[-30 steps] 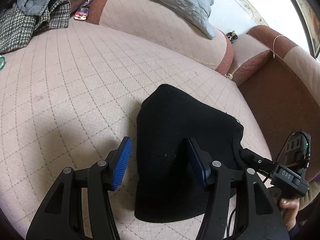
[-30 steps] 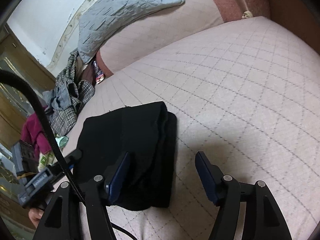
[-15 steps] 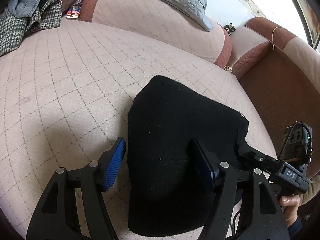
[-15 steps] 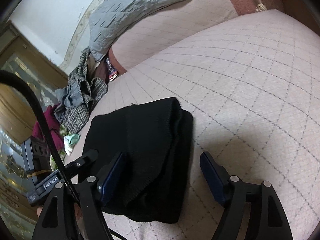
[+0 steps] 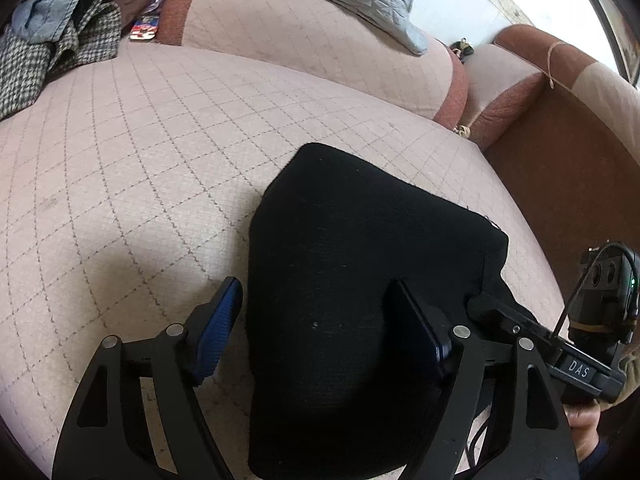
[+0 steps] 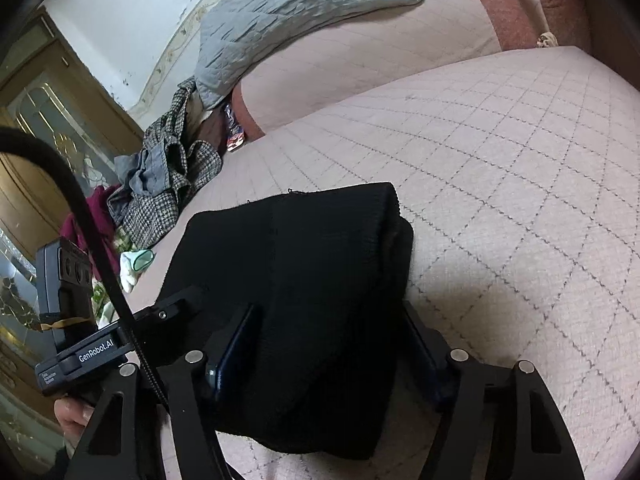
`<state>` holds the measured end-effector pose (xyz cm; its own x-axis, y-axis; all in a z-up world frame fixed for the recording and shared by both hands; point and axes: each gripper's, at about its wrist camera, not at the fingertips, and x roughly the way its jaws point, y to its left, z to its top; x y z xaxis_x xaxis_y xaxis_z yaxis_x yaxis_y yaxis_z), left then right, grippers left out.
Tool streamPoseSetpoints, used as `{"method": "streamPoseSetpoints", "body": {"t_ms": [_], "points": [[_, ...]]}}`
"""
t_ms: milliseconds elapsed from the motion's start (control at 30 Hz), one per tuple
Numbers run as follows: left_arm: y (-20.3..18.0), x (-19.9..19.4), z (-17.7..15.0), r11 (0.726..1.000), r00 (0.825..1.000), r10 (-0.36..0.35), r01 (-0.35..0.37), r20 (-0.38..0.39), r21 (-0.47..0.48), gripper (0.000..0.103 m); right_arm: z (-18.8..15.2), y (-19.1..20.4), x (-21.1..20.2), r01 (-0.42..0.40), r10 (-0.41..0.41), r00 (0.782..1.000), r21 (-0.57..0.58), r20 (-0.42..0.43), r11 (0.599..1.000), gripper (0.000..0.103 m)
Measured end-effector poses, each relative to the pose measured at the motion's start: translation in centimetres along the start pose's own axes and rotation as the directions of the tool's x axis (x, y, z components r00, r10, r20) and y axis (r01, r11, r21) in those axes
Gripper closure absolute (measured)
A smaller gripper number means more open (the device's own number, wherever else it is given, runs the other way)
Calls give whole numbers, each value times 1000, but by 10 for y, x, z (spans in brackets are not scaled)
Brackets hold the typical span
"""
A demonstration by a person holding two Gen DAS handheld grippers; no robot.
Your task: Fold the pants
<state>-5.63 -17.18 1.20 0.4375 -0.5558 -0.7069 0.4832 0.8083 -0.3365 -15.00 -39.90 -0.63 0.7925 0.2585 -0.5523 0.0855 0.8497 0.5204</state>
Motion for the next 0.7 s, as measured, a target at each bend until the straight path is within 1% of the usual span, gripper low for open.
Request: {"method": "streamPoseSetpoints", "body": {"t_ms": [167, 267, 333, 400, 500, 600, 700], "points": [[-5, 1, -3, 999, 1000, 5, -5, 3, 36, 26, -1, 2, -3, 14, -14, 1000, -7, 14, 1000, 42], [-8, 0, -4, 999, 1000, 11, -12, 13, 51, 30, 0, 3, -4, 21, -21, 1000, -1, 18, 1000, 45], [-9, -2, -4, 999, 1000, 14, -15, 18, 52, 37, 2, 4, -5, 30, -30, 999, 9, 12, 1000, 46], [-10, -6, -4, 999, 1000, 12, -14, 26, 51, 42, 2, 7, -5, 39, -39, 999, 34, 13, 999, 48], [-11, -11, -3, 998, 999, 12, -14, 35, 58, 49, 2, 11, -8, 54, -54, 998, 30, 23, 998, 51], [-15, -21, -2, 997, 998, 12, -16, 54, 69, 52, 3, 14, -12, 59, -59, 998, 25, 26, 998, 56], [-16, -31, 1, 997, 997, 10, -15, 77, 73, 53, 8, 20, -19, 44, -44, 998, 18, 33, 999, 60]]}}
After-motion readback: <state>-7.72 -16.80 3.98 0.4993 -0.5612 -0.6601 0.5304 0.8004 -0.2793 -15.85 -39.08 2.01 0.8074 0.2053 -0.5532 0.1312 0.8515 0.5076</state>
